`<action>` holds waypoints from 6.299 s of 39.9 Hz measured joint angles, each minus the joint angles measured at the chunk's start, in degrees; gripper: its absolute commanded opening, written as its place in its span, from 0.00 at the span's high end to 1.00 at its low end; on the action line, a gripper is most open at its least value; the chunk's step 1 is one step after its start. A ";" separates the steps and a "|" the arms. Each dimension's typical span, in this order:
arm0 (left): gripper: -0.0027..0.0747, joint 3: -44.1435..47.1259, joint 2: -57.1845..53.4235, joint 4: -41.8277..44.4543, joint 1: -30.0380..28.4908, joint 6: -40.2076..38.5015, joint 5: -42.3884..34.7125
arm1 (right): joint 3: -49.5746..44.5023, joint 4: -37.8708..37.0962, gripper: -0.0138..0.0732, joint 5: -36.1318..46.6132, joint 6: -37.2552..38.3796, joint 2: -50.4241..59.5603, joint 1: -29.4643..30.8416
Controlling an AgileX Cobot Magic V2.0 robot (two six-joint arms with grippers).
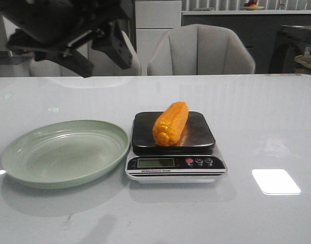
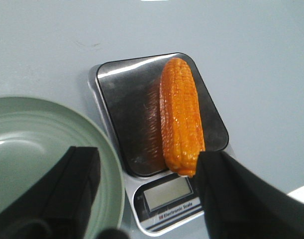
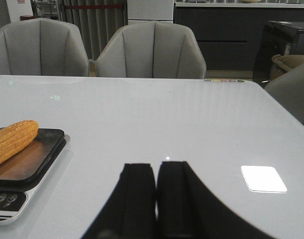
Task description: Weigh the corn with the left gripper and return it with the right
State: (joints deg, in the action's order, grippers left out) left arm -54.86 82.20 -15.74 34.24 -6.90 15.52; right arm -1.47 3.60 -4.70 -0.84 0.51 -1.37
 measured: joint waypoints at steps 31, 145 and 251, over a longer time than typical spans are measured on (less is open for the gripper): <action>0.36 27.81 -49.46 9.13 -0.36 0.13 2.81 | 0.00 0.00 0.64 0.00 0.00 0.00 0.00; 0.81 32.76 -76.36 20.62 -0.39 0.25 23.31 | 68.29 9.52 0.14 -31.38 9.66 -85.86 -25.53; 0.81 32.76 -76.36 20.62 -0.39 0.25 23.31 | 92.12 -7.92 0.14 -24.74 49.44 -122.35 -48.25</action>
State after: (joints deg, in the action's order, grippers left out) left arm -22.10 5.84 4.89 33.85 -6.65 38.83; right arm 90.66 -4.32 -29.44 48.60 -121.84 -49.62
